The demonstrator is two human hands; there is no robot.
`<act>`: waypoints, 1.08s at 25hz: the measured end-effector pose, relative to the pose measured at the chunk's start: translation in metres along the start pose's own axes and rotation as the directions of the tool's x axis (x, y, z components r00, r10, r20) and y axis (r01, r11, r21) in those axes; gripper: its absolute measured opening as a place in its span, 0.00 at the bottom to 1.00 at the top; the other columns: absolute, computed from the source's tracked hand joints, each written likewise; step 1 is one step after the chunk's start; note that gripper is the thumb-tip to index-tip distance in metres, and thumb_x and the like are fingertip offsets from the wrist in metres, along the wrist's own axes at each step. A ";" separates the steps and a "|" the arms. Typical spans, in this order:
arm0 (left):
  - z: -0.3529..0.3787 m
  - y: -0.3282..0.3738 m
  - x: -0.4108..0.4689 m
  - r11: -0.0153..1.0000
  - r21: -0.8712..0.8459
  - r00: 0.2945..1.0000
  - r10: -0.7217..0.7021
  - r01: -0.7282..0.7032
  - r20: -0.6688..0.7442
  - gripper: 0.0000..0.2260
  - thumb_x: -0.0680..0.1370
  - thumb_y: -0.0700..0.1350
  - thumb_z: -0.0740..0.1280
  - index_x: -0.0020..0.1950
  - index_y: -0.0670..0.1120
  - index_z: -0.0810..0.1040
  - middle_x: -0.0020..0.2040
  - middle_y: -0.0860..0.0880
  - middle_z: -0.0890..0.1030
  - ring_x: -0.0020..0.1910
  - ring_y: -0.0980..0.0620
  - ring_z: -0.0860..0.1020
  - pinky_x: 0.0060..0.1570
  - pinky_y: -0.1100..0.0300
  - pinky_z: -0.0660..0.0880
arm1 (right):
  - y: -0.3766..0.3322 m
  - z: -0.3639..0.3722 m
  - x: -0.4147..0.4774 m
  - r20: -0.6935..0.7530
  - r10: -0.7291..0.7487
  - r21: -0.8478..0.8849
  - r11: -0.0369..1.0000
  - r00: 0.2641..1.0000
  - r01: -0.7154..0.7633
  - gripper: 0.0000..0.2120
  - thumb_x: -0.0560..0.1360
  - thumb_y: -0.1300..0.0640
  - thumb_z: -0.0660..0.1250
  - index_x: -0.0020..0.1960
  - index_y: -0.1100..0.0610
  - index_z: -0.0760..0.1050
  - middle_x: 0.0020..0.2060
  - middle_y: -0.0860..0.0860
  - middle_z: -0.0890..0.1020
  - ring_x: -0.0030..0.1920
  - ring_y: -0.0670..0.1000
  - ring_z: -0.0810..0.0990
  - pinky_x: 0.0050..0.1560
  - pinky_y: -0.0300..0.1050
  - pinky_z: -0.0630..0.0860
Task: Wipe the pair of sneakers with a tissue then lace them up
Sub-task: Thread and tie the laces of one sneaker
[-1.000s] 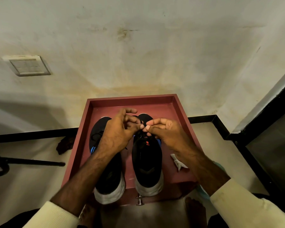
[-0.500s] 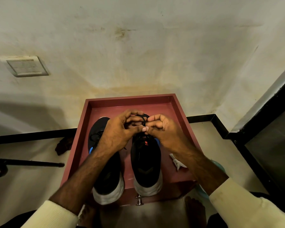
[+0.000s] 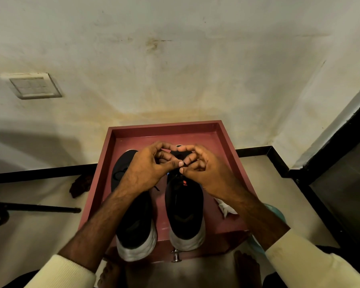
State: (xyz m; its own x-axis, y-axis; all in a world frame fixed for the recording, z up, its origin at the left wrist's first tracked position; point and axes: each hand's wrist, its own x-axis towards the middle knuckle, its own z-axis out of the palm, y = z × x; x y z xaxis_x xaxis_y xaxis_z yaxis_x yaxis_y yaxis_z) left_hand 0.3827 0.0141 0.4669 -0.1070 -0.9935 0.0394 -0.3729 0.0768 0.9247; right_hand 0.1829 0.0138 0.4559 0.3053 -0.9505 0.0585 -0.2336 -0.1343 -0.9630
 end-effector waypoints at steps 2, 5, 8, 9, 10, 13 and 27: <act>0.000 0.000 0.000 1.000 -0.022 1.000 0.000 0.001 0.028 0.15 0.74 0.46 0.79 0.59 0.51 0.81 0.44 0.50 0.88 0.48 0.44 0.86 0.58 0.48 0.83 | -0.002 -0.002 0.000 -0.029 -0.050 -0.117 0.992 0.998 0.046 0.16 0.76 0.63 0.75 0.62 0.50 0.82 0.46 0.53 0.84 0.44 0.53 0.85 0.51 0.51 0.85; -0.004 -0.002 0.000 0.999 -0.044 0.996 0.004 0.000 0.084 0.15 0.75 0.45 0.78 0.60 0.51 0.80 0.47 0.47 0.88 0.49 0.40 0.86 0.60 0.42 0.81 | 0.000 -0.002 0.001 -0.077 -0.075 -0.236 0.970 0.994 0.055 0.08 0.75 0.57 0.77 0.54 0.51 0.86 0.46 0.48 0.85 0.43 0.48 0.86 0.51 0.53 0.85; -0.008 -0.001 0.001 0.999 -0.026 0.993 0.034 -0.031 0.110 0.13 0.76 0.45 0.77 0.59 0.50 0.82 0.46 0.46 0.87 0.50 0.39 0.85 0.60 0.41 0.81 | 0.001 -0.003 0.001 -0.037 -0.026 -0.244 0.970 0.999 0.016 0.05 0.76 0.53 0.76 0.51 0.51 0.85 0.44 0.48 0.86 0.44 0.49 0.86 0.51 0.58 0.84; -0.008 0.000 0.001 0.999 -0.013 0.992 0.047 -0.045 0.120 0.12 0.76 0.45 0.77 0.58 0.49 0.82 0.46 0.46 0.87 0.50 0.39 0.85 0.59 0.41 0.81 | 0.001 -0.004 0.002 -0.008 0.000 -0.218 0.976 1.000 -0.002 0.04 0.77 0.53 0.76 0.51 0.52 0.85 0.44 0.49 0.87 0.45 0.50 0.86 0.53 0.59 0.84; -0.008 0.000 0.001 0.998 -0.005 0.990 0.057 -0.057 0.128 0.10 0.77 0.45 0.76 0.57 0.49 0.83 0.47 0.46 0.86 0.49 0.39 0.85 0.59 0.42 0.81 | 0.001 -0.005 0.002 0.015 0.024 -0.175 0.984 1.000 -0.021 0.04 0.77 0.54 0.75 0.51 0.53 0.84 0.43 0.50 0.88 0.46 0.52 0.87 0.55 0.59 0.84; -0.007 -0.002 0.000 0.996 0.027 0.989 0.076 -0.080 0.127 0.08 0.77 0.45 0.75 0.56 0.48 0.84 0.47 0.45 0.86 0.49 0.40 0.85 0.58 0.42 0.81 | 0.000 -0.008 0.002 0.058 0.043 -0.093 0.995 0.997 -0.037 0.07 0.78 0.57 0.74 0.56 0.52 0.82 0.41 0.49 0.87 0.44 0.52 0.86 0.56 0.58 0.83; -0.028 -0.004 0.004 0.814 0.534 0.973 0.193 -0.231 0.127 0.10 0.82 0.53 0.68 0.56 0.51 0.86 0.50 0.56 0.82 0.49 0.57 0.80 0.51 0.62 0.76 | -0.012 -0.033 -0.002 -0.067 0.092 0.069 0.994 0.993 -0.087 0.11 0.84 0.64 0.63 0.57 0.57 0.84 0.32 0.50 0.80 0.35 0.50 0.82 0.47 0.46 0.85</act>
State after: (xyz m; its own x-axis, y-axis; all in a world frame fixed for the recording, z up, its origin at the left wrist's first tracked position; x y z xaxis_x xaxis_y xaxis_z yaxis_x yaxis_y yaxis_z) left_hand 0.4101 0.0076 0.4739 -0.2927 -0.9412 0.1686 -0.7707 0.3366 0.5410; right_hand 0.1545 0.0084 0.4764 0.2196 -0.9755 -0.0126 -0.1956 -0.0313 -0.9802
